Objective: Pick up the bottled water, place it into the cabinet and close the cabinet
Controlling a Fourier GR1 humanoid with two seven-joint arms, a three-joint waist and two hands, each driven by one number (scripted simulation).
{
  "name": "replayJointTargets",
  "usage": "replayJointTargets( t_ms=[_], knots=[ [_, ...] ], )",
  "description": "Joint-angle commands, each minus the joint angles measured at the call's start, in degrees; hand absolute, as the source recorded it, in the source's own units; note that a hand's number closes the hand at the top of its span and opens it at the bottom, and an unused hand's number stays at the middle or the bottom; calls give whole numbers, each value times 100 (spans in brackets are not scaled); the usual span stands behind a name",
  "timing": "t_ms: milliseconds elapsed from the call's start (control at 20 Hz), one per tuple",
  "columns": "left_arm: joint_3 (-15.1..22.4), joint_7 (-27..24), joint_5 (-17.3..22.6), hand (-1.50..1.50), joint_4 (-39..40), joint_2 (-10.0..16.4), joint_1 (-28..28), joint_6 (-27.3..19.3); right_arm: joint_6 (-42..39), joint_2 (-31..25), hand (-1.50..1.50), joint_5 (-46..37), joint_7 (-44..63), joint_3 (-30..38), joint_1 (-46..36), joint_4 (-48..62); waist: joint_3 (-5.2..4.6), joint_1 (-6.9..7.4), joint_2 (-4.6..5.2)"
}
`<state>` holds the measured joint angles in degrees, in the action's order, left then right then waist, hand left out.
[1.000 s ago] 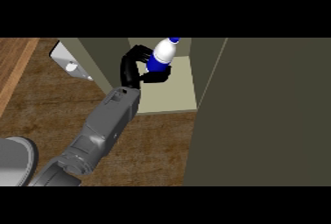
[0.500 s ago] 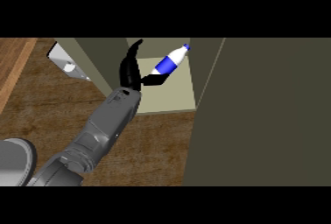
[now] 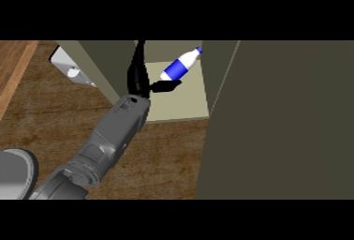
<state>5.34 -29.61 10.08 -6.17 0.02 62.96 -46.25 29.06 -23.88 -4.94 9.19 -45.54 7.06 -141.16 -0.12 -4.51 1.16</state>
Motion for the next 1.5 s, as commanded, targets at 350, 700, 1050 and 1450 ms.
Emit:
replayJointTargets(
  t_ms=[350, 700, 1050, 1450],
  knots=[
    [-540, -1132, 617, 150, -906, -2, -225, 1866, -74, -157, -150, 14, 23, -38, 129, -304, 3, 156, -44],
    [-201, -1156, 1168, 150, -1436, -3, -542, 2772, -7, -386, -150, -196, 580, -35, 208, -957, 2, 239, -140],
    [438, -793, 1646, 150, -2424, -3, -1332, 3722, 149, -442, -150, -266, 220, 92, 353, -576, 11, 404, -178],
    [823, -219, 1810, 150, -4445, 191, -2777, 3876, 303, -398, -150, -485, 526, 28, 18, -515, 4, 648, -221]
  ],
)
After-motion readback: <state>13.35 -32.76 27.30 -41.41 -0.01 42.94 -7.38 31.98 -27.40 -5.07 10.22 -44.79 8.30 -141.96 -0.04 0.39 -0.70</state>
